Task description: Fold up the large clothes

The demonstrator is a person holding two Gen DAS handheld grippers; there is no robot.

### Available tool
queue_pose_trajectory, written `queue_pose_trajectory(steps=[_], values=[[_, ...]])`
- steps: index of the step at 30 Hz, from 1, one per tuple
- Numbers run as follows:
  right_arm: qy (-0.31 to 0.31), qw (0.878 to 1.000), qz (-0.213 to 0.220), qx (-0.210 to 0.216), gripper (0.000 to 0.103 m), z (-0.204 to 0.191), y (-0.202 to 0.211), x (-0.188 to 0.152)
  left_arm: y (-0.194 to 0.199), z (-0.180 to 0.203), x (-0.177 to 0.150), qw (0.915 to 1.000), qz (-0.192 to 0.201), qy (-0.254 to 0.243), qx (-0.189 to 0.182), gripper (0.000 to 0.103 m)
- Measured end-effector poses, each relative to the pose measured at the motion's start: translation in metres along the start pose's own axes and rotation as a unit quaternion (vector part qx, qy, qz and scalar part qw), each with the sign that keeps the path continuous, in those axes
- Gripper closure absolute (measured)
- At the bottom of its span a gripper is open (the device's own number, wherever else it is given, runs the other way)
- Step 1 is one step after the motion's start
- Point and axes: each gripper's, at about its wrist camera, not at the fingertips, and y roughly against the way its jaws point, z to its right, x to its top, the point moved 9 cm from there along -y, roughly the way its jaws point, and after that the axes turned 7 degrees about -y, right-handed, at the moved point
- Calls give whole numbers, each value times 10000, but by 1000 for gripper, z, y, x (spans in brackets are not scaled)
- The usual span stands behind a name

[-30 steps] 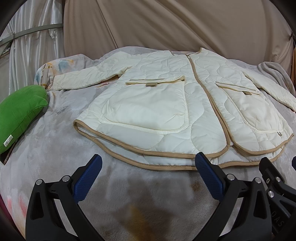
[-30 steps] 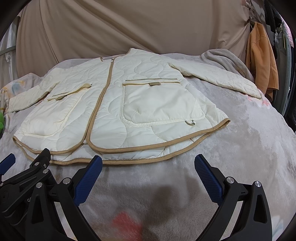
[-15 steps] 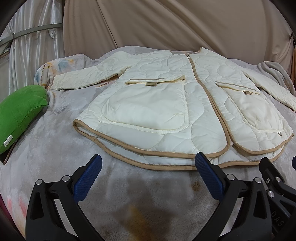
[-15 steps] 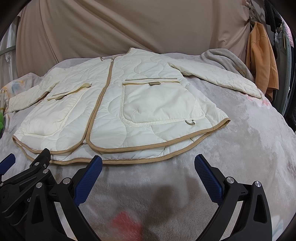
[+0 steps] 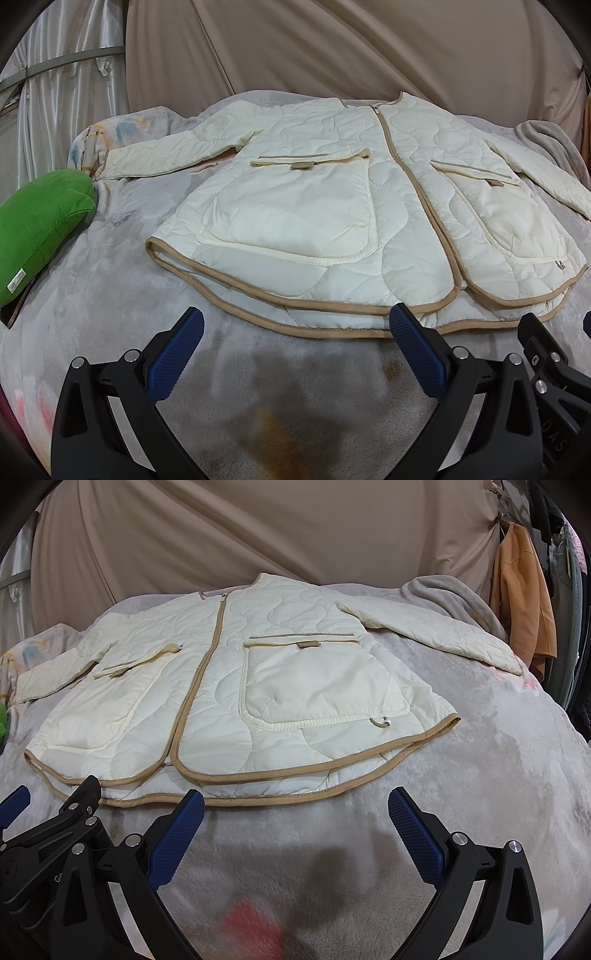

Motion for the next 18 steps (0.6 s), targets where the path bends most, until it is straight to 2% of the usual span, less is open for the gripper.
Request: queue_pose_trajectory(steps=[18], values=[[-39,9999,-117,-18,5,3,-4,-3,0,-1,-2,10000,-6,-13,0,5]])
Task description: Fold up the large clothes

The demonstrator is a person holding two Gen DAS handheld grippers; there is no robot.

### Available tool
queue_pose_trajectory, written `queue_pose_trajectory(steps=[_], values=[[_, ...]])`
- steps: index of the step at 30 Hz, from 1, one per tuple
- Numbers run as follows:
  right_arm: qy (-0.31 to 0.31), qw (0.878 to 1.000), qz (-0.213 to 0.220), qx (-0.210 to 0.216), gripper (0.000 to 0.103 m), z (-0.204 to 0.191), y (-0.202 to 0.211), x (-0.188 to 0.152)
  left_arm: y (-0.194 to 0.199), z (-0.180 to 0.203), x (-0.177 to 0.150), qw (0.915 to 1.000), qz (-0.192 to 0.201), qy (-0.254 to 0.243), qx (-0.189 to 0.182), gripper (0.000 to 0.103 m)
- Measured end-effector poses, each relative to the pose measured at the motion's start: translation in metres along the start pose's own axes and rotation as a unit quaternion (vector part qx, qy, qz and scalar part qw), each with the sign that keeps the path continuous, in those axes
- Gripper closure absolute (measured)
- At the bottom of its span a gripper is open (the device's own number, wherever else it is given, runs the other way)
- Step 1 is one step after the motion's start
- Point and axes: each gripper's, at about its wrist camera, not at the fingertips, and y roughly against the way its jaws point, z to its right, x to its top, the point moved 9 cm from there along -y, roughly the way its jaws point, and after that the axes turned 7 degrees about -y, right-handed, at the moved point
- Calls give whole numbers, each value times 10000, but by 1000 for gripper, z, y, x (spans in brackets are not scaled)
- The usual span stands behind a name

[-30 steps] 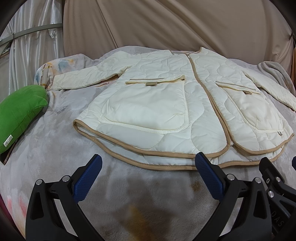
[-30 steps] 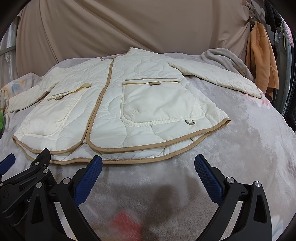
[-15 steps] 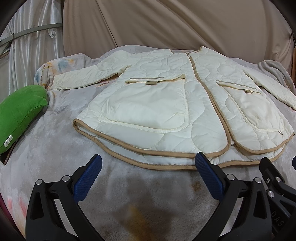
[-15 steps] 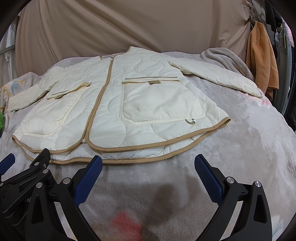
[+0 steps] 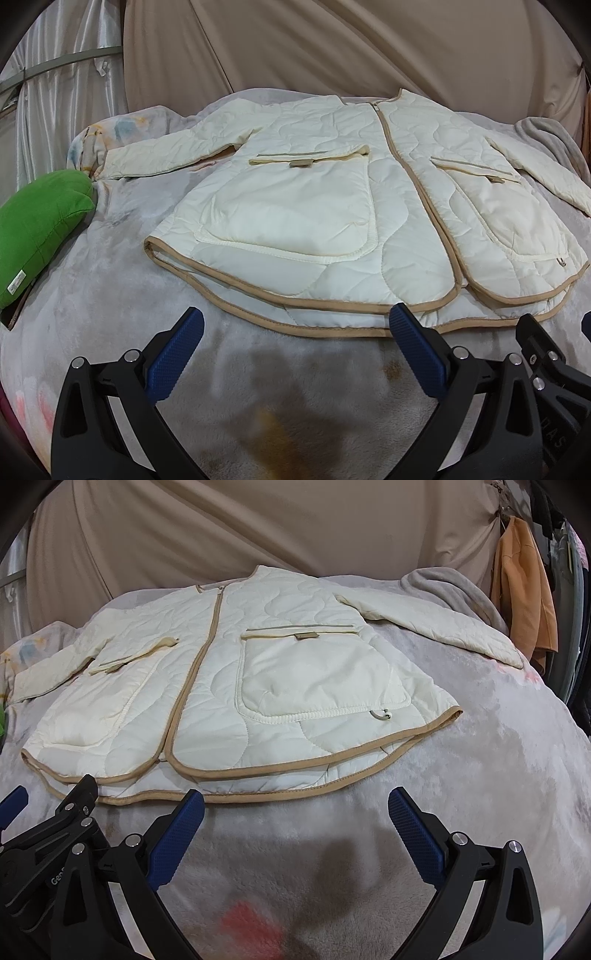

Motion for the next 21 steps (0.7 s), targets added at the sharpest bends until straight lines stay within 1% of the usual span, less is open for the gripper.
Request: queue_pose_trajectory(steps=[3,4,6,7,8,9,12,13,14,16,18,19,20,21], values=[[3,10000,-48,35,5,-1,-1,-1,0,0,0,10000,-4,15,-8,5],[8,9998,-148,120,5,-1,-2,-3,0,-1,0,10000,-7,48,-54,5],[61,9979,-379,525,5,-6,-2,0,0,-3,-3,9994,-5,160,-293,5],[44,9965,-441,712,5,-3,0,5,2,-7,-1,9988,33,241,-433,5],[-12,9959,-439,790,5,5,4,15,4,-11,2,9982,82,299,-511,5],[-92,9963,-392,764,5,18,7,28,7,-17,6,9979,132,314,-545,5],[-534,9957,-268,710,5,76,3,75,10,-39,26,9983,145,250,-515,5],[-724,9947,-241,688,5,98,-4,91,10,-47,35,9981,137,256,-547,5],[-983,9930,-192,629,5,130,-16,109,9,-52,43,9979,138,271,-568,5],[-1422,9888,-138,443,5,180,-38,134,5,-66,63,9980,147,277,-555,5],[-2027,9784,-159,365,5,235,-66,156,-6,-77,81,9987,146,214,-435,5],[-2367,9711,-178,259,5,266,-80,163,-14,-82,89,9993,105,174,-325,5],[-2600,9652,-218,176,5,286,-92,170,-23,-83,98,9995,49,150,-262,5],[-2839,9585,-229,102,6,308,-103,175,-34,-85,106,9995,-4,142,-283,5]])
